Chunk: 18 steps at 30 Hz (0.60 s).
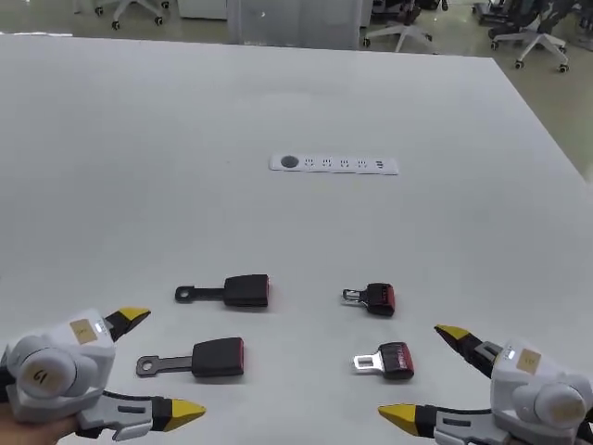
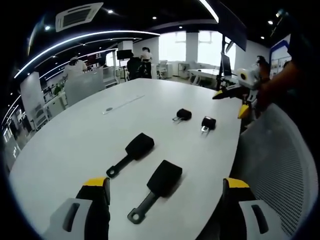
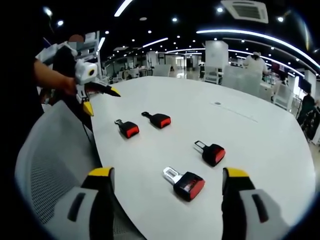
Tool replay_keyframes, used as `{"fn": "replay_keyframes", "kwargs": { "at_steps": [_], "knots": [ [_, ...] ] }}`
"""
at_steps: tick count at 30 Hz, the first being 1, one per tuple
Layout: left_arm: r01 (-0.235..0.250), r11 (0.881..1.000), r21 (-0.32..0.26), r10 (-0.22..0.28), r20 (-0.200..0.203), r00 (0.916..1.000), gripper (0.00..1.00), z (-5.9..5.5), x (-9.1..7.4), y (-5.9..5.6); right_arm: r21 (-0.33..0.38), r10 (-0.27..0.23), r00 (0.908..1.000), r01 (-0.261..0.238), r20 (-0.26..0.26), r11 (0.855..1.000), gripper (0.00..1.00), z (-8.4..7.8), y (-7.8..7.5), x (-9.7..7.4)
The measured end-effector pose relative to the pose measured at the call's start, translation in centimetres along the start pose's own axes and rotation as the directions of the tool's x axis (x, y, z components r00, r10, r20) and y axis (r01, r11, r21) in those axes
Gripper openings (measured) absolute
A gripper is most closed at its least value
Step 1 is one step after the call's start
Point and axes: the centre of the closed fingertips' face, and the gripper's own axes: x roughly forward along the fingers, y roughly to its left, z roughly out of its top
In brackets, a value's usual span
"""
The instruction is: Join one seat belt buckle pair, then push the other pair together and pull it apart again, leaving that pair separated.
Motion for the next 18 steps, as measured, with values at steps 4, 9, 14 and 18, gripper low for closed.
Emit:
{"fn": "replay_keyframes", "kwargs": {
  "at_steps": [4, 9, 14, 18],
  "knots": [
    [0.004, 1.000, 0.008, -0.004, -0.005, 1.0000, 0.95, 0.1, 0.2, 0.1, -0.008, 0.005, 0.9999, -0.006, -0.013, 1.000, 0.90, -0.2, -0.3, 0.1],
    [0.013, 1.000, 0.021, -0.012, -0.013, 0.9998, 0.94, 0.0, 0.6, 0.2, -0.014, 0.018, 0.9996, -0.018, -0.021, 1.000, 0.89, -0.3, -0.5, 0.3],
    [0.020, 0.999, 0.027, -0.019, -0.023, 0.9995, 0.93, -0.2, 1.2, 0.5, -0.022, 0.032, 0.9989, -0.032, -0.036, 0.999, 0.88, -0.4, -0.7, 0.6],
    [0.032, 0.999, 0.042, -0.030, -0.044, 0.9986, 0.93, -0.5, 1.8, 0.4, -0.038, 0.043, 0.9977, -0.045, -0.052, 0.998, 0.87, -0.7, -0.9, 0.9]
  ]
}}
